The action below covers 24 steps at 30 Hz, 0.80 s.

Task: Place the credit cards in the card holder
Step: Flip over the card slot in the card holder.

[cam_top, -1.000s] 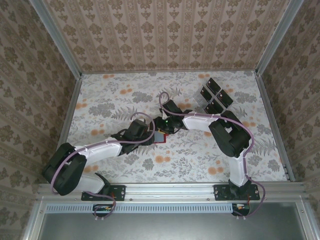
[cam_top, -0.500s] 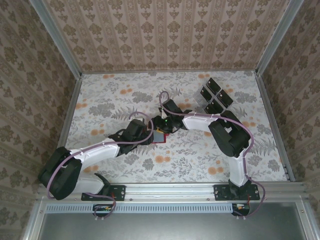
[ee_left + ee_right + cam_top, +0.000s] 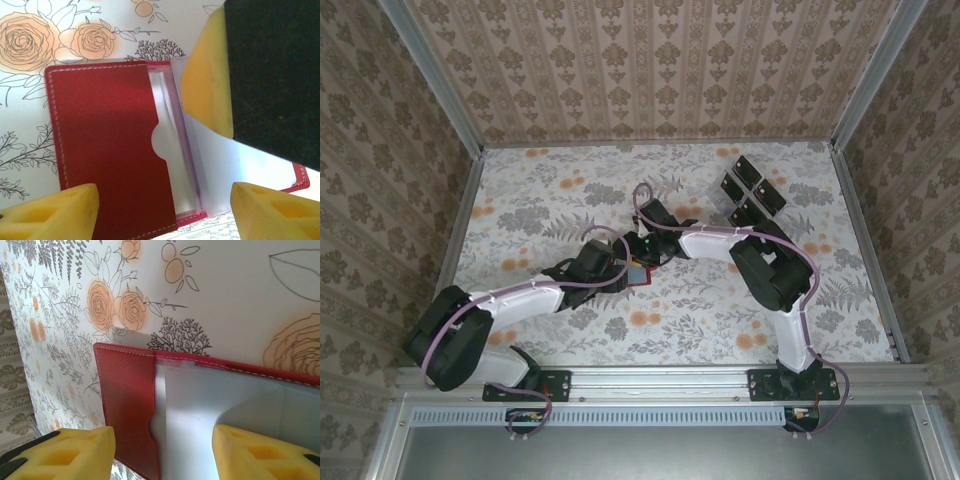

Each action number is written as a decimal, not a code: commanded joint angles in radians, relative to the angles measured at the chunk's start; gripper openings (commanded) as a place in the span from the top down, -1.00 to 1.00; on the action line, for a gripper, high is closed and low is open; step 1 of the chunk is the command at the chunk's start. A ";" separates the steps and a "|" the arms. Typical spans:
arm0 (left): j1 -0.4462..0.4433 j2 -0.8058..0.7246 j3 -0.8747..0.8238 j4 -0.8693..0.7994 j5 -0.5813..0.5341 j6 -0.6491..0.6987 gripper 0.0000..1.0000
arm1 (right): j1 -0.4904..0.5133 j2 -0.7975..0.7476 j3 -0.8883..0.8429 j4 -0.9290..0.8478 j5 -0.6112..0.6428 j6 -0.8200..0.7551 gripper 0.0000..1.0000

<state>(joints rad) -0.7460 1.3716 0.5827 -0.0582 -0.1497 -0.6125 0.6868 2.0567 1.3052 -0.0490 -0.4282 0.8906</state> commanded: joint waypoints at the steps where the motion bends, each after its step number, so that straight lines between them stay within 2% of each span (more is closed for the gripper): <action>1: -0.010 0.022 0.021 0.012 0.009 0.014 -0.43 | 0.008 0.031 0.027 -0.006 -0.025 0.013 -0.09; 18: -0.015 0.095 0.037 0.040 -0.044 -0.010 -0.45 | 0.016 0.022 0.035 0.003 -0.041 0.030 -0.08; 24: -0.015 0.123 0.031 0.018 -0.051 -0.024 -0.27 | -0.008 -0.036 0.027 -0.011 -0.031 0.008 -0.10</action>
<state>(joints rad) -0.7532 1.4700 0.5983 -0.0219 -0.1928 -0.6178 0.6907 2.0689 1.3140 -0.0486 -0.4496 0.8978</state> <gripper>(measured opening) 0.648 0.548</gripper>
